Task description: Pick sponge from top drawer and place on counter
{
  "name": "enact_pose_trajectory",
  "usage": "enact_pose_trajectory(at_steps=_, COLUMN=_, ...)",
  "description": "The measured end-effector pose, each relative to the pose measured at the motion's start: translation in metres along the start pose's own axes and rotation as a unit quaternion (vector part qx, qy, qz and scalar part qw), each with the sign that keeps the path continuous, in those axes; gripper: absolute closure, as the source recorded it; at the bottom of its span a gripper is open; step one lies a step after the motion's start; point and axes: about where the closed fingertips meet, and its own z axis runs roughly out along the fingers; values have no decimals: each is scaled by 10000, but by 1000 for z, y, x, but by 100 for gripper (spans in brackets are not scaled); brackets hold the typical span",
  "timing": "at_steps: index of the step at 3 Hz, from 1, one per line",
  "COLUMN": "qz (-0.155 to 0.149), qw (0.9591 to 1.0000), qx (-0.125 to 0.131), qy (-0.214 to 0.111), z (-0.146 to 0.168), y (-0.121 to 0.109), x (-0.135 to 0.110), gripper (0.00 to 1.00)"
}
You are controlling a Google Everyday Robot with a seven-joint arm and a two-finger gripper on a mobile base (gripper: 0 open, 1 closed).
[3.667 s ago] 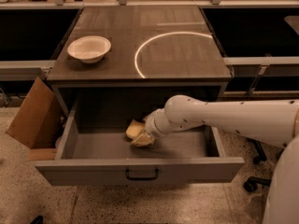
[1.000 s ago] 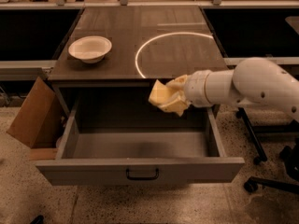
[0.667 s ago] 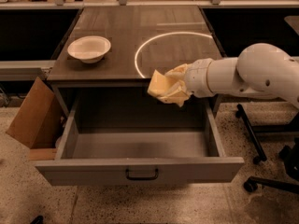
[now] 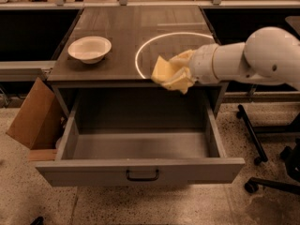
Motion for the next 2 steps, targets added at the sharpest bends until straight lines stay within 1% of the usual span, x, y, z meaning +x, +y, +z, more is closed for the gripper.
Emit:
enact_pose_trajectory(at_steps=1, qz=-69, qw=9996, qx=223, qy=-126, z=-9, y=-38, x=-16, gripper=100)
enact_pose_trajectory(at_steps=2, qz=222, qw=9984, qx=437, qy=-276, z=-2, y=-75, x=-20, gripper=81)
